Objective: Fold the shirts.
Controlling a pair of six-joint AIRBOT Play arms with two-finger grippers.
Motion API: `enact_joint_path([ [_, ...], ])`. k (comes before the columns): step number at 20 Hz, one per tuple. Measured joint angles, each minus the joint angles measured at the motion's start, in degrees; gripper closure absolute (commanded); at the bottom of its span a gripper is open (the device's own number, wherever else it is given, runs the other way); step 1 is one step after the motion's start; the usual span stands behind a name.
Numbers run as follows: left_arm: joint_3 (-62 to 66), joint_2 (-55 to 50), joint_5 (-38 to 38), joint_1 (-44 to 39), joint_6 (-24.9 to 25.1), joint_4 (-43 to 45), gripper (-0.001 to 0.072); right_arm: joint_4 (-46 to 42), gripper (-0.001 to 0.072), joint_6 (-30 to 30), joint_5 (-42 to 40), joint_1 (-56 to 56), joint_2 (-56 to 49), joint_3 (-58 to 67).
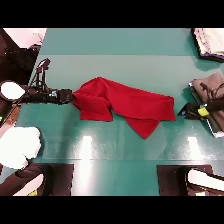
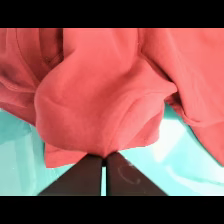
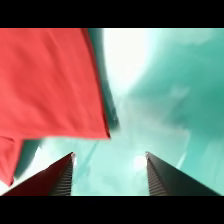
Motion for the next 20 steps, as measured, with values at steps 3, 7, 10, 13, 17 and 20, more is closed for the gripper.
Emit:
enact_joint_path([
  [3, 0.0, 0.0, -0.3, 0.0, 0.0, 0.0, 0.0683, 4.3, 0.0293, -2.0, -2.8, -0.9, 0.6, -5.7],
  [7, 0.0, 0.0, -0.8, 0.0, 0.0, 0.0, 0.0683, 9.6, 0.0408, -3.1, -6.8, -1.2, 0.6, -9.2],
  [10, 0.0, 0.0, -1.1, 0.0, 0.0, 0.0, 0.0683, 11.8, 0.041, -3.4, -9.5, -1.1, 0.5, -10.0],
  [13, 0.0, 0.0, -1.2, 0.0, 0.0, 0.0, 0.0683, 12.2, 0.0609, -3.5, -13.0, 0.1, 0.5, -10.3],
  [17, 0.0, 0.0, -1.4, 0.0, 0.0, 0.0, 0.0683, 12.6, 0.0694, -3.5, -16.5, 2.9, 0.5, -10.4],
  [20, 0.0, 0.0, -1.4, 0.0, 0.0, 0.0, 0.0683, 12.9, 0.0698, -3.5, -18.4, 4.9, 0.6, -10.4],
])
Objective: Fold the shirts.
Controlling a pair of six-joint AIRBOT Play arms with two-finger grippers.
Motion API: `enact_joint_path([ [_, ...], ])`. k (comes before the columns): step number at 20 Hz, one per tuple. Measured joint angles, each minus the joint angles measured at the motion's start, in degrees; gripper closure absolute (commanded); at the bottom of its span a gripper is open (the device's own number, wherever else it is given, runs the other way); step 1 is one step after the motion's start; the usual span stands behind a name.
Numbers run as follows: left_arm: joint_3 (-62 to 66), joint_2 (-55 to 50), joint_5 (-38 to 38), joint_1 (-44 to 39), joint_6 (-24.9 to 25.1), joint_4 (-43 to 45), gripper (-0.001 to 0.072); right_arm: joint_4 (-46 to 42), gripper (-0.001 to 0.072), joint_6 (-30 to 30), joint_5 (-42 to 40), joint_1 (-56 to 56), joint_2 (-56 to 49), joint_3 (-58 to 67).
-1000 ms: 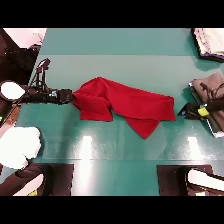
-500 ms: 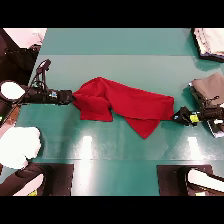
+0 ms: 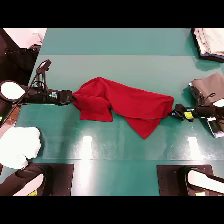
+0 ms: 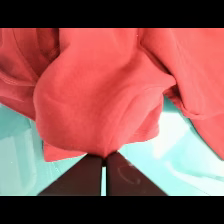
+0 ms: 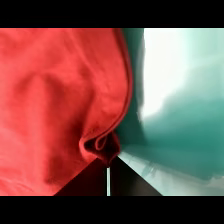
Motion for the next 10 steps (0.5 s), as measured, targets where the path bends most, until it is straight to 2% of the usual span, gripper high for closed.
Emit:
enact_joint_path([
  [5, 4.9, 0.5, -0.8, 0.0, 0.0, 2.1, 0.0683, -0.6, 0.0699, 0.1, -1.0, 0.2, 7.3, 2.2],
  [10, 25.9, 0.6, -3.7, 0.0, 0.3, 5.3, 0.0683, -0.4, 0.0699, 0.6, 1.3, -2.3, 19.3, 17.0],
])
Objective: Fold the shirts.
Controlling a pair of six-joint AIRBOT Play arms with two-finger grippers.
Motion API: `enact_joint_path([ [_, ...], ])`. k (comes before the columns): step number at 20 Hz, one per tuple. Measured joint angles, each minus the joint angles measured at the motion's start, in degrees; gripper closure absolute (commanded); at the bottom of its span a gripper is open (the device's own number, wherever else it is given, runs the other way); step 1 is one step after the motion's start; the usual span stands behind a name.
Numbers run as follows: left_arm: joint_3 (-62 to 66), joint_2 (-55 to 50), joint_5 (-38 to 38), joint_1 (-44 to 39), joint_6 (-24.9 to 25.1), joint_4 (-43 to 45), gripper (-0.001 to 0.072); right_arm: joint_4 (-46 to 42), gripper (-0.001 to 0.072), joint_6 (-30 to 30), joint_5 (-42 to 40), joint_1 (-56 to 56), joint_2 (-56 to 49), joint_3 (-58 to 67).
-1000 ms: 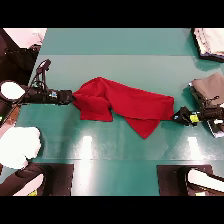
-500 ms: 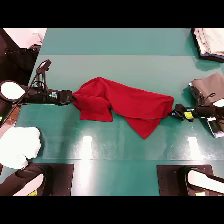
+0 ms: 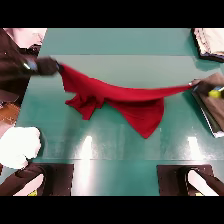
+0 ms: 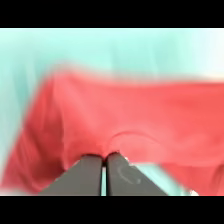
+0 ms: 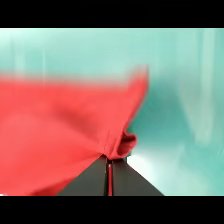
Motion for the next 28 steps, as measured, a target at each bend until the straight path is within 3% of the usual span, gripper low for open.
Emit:
enact_joint_path([
  [7, 36.0, 0.2, -2.6, 0.0, 1.0, 0.7, 0.0683, 0.0, 0.07, 0.4, -0.5, -0.9, 9.0, 29.5],
  [11, 44.6, 2.3, -2.0, 0.0, 1.1, -2.3, 0.0683, -0.3, 0.0699, 0.5, -0.8, -1.0, 11.3, 40.7],
  [15, 47.0, 5.4, 0.5, 0.0, 1.1, -8.5, 0.0684, -4.2, 0.07, 1.0, 2.5, -1.0, 12.2, 49.3],
  [20, 46.2, 7.5, 1.8, 0.0, 0.5, -12.2, 0.0684, -12.4, 0.07, 4.5, 12.4, -1.0, 9.2, 58.1],
  [23, 38.8, 6.8, -0.3, 0.0, -1.9, -7.0, 0.0683, -14.6, 0.07, 7.2, 19.9, -1.0, 3.7, 59.8],
  [28, 24.1, -3.3, -7.5, 0.0, -4.2, 2.5, 0.0684, -16.3, 0.07, 10.5, 27.5, 0.0, -9.2, 50.3],
])
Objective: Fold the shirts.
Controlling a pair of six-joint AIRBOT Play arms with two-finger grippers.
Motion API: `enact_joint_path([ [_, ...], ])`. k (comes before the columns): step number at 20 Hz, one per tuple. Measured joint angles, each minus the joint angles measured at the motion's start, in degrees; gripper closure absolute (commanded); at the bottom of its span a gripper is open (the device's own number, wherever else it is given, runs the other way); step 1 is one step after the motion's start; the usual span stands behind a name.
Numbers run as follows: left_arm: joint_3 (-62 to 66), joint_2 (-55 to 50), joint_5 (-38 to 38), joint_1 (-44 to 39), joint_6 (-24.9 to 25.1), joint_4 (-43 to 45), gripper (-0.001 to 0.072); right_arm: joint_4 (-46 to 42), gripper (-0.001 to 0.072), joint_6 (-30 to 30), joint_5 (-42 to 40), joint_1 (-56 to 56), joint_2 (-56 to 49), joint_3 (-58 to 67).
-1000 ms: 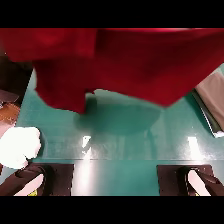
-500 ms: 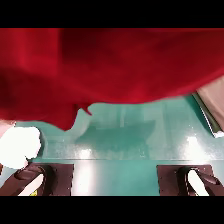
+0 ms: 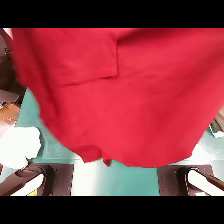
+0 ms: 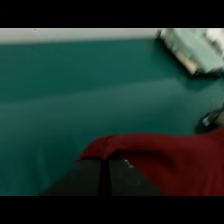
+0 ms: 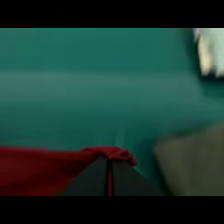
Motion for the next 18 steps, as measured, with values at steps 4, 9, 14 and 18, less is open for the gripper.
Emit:
enact_joint_path([
  [4, -4.7, -15.5, 1.7, 0.0, 1.1, 1.7, 0.0684, -0.5, 0.0699, 0.8, -0.4, 3.7, -12.2, -6.7],
  [9, -6.0, -29.6, 13.9, 0.0, 5.4, 0.7, 0.0683, -4.6, 0.0699, 1.3, -8.0, 8.9, -26.7, -3.0],
  [14, -5.2, -34.0, 23.0, 0.0, 12.5, 0.9, 0.0683, -7.9, 0.07, 2.0, -14.0, 11.5, -35.6, 4.2],
  [18, -4.5, -34.8, 18.7, 0.7, 18.8, 2.1, 0.0684, -8.6, 0.07, 2.1, -15.1, 12.2, -36.3, 2.0],
])
